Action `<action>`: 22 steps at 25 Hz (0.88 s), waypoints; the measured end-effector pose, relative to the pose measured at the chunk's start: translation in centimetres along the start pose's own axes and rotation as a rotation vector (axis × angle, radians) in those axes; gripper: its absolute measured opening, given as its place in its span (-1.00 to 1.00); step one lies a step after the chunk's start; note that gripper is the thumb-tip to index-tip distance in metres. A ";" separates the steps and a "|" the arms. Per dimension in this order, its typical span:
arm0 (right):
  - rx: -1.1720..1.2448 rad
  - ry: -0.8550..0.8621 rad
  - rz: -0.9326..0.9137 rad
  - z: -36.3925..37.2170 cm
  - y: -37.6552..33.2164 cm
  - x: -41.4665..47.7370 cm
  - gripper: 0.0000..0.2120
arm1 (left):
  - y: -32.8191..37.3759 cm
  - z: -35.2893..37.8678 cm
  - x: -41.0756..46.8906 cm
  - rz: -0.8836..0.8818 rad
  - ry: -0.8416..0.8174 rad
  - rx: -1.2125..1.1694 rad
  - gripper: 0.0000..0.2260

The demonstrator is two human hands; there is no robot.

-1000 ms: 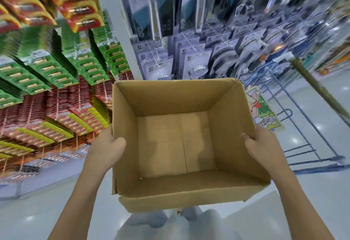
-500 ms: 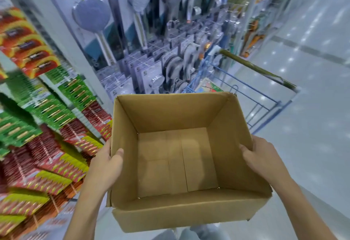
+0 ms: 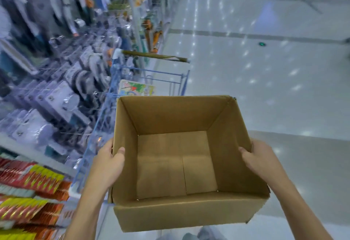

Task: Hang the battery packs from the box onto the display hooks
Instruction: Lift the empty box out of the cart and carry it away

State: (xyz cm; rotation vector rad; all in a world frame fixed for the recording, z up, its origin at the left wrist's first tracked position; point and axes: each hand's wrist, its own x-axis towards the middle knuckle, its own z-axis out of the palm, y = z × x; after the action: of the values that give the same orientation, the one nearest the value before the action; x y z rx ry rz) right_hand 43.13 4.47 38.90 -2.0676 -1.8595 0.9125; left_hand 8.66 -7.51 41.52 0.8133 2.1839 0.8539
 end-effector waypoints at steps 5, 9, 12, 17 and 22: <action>0.154 0.143 0.188 -5.4 10.6 -3.5 -0.82 | 6.0 8.8 -1.6 0.161 -0.171 0.141 -0.73; 0.223 0.257 0.328 -10.1 19.4 -6.5 -0.77 | 11.2 17.3 -4.9 0.306 -0.301 0.202 -0.87; 0.236 0.333 0.414 -13.5 25.7 -8.8 -0.76 | 14.8 24.0 -7.8 0.377 -0.404 0.241 -0.89; 0.212 0.453 0.548 -18.8 35.4 -12.8 -0.82 | 20.0 35.1 -14.2 0.485 -0.537 0.286 -0.78; 0.269 0.566 0.689 -23.7 42.9 -16.6 -0.83 | 25.0 45.1 -20.8 0.548 -0.706 0.290 -0.68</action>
State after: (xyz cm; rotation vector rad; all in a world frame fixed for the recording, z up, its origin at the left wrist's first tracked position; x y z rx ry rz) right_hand 91.68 -13.29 39.20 -2.4645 -0.7108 0.5507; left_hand 62.13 7.63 41.05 1.6177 1.4777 0.3823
